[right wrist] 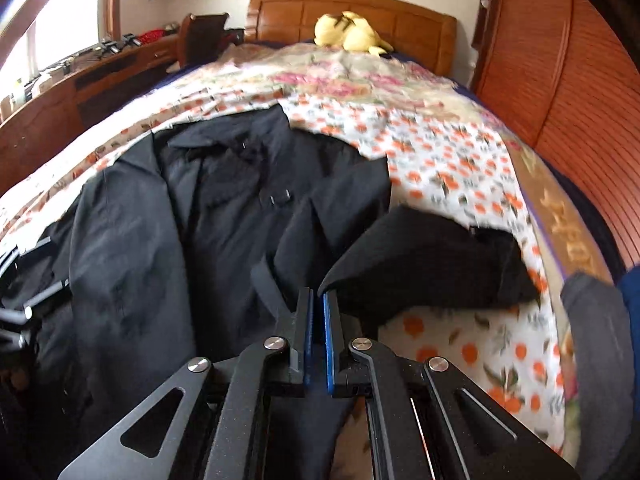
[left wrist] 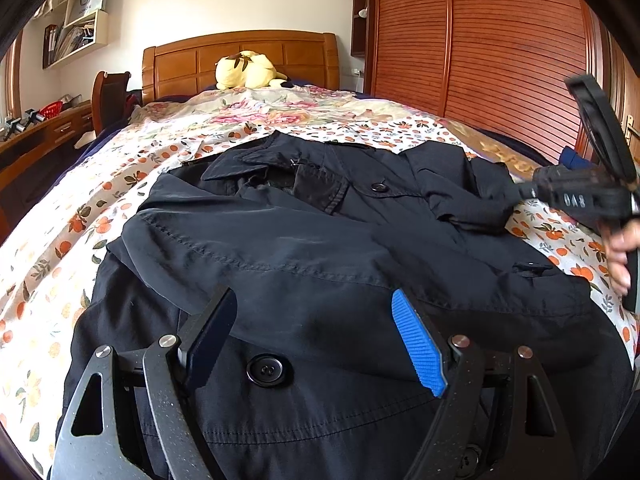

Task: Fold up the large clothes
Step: 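Fold the held sleeve with the right gripper across the coat body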

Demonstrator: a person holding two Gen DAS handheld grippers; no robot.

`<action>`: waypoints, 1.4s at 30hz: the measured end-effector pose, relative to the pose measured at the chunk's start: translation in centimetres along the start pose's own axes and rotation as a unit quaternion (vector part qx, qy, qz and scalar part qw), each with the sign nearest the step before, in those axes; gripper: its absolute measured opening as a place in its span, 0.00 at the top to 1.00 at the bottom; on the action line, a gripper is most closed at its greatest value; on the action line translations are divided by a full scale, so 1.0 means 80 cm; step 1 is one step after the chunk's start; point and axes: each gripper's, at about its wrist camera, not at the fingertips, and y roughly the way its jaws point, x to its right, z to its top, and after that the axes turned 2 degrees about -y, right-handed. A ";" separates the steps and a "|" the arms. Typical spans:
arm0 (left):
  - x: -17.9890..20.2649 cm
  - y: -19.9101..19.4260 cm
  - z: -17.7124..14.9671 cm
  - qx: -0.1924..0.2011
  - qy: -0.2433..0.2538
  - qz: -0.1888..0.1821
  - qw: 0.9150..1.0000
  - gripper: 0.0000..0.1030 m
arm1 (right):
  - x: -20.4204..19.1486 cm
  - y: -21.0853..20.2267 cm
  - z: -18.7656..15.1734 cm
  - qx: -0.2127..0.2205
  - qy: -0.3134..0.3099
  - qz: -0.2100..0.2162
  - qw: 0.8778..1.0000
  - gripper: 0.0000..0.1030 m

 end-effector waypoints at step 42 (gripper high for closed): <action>0.002 0.000 -0.003 -0.001 0.004 -0.003 1.000 0.22 | 0.116 0.041 0.031 -0.072 0.128 -0.162 0.976 0.42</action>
